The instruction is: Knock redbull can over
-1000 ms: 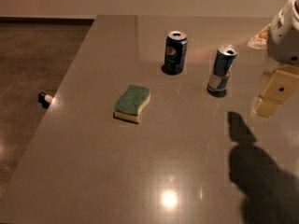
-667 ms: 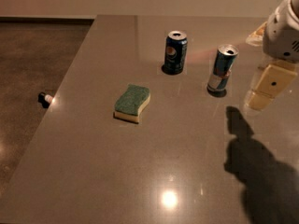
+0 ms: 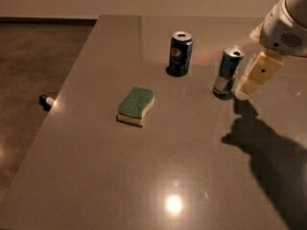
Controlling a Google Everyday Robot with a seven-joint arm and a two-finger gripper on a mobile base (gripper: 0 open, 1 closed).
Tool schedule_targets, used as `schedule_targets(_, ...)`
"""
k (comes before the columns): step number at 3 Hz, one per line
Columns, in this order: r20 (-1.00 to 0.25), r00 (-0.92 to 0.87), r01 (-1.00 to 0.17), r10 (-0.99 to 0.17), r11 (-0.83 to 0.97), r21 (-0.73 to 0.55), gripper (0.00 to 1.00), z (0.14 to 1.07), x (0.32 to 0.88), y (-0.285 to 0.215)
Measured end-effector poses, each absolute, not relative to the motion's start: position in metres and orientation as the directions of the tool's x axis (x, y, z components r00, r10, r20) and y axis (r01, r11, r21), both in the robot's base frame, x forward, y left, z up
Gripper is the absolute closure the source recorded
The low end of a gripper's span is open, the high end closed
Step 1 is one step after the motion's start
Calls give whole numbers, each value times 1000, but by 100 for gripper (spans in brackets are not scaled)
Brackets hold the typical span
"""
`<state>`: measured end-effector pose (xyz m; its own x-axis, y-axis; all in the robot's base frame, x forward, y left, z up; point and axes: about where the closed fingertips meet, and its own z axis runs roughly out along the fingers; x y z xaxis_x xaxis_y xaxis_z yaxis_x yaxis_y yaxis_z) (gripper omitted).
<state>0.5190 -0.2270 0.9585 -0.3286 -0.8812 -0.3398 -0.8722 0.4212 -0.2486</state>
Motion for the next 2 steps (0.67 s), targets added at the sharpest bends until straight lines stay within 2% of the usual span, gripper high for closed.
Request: schedule_targets(2, -468, -409, -831, -783, 531, -163, 0, 934, 565, -233)
